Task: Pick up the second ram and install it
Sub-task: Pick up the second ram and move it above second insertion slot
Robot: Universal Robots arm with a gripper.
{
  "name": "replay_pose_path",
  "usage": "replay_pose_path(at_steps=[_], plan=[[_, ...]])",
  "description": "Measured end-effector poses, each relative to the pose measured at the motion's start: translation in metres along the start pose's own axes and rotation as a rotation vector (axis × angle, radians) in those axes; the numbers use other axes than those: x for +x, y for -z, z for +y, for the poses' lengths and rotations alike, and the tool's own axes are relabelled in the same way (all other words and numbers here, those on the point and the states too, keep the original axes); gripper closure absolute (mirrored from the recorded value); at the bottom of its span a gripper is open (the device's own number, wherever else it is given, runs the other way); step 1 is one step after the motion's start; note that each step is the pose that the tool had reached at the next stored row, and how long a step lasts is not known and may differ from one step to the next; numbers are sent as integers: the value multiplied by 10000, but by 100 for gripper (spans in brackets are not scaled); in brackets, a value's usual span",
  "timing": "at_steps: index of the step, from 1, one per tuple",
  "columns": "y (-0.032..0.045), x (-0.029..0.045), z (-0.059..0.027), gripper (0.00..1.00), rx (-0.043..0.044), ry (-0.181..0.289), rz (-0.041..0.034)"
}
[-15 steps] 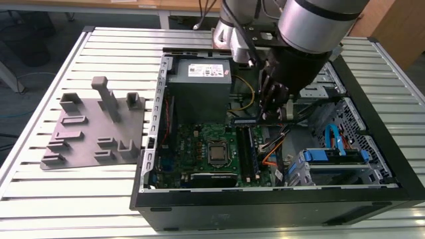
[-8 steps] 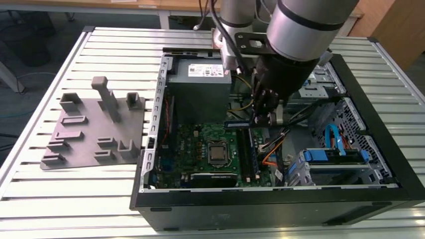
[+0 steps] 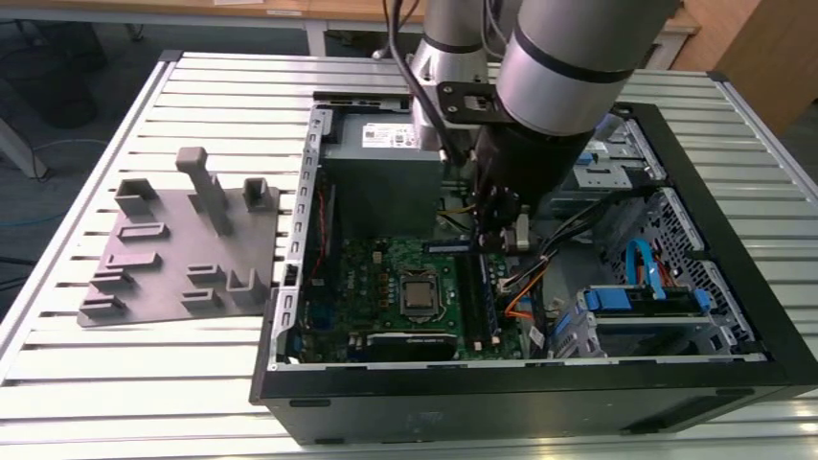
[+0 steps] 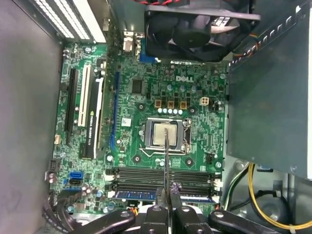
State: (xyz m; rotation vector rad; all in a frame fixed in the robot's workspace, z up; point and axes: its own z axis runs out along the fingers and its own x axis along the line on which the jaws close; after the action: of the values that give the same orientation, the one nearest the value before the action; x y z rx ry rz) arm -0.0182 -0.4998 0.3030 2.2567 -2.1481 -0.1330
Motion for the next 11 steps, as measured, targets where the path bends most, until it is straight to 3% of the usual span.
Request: replay_pose_path(at_steps=[11], plan=[[-200,9,-15,89,0,-1,0]])
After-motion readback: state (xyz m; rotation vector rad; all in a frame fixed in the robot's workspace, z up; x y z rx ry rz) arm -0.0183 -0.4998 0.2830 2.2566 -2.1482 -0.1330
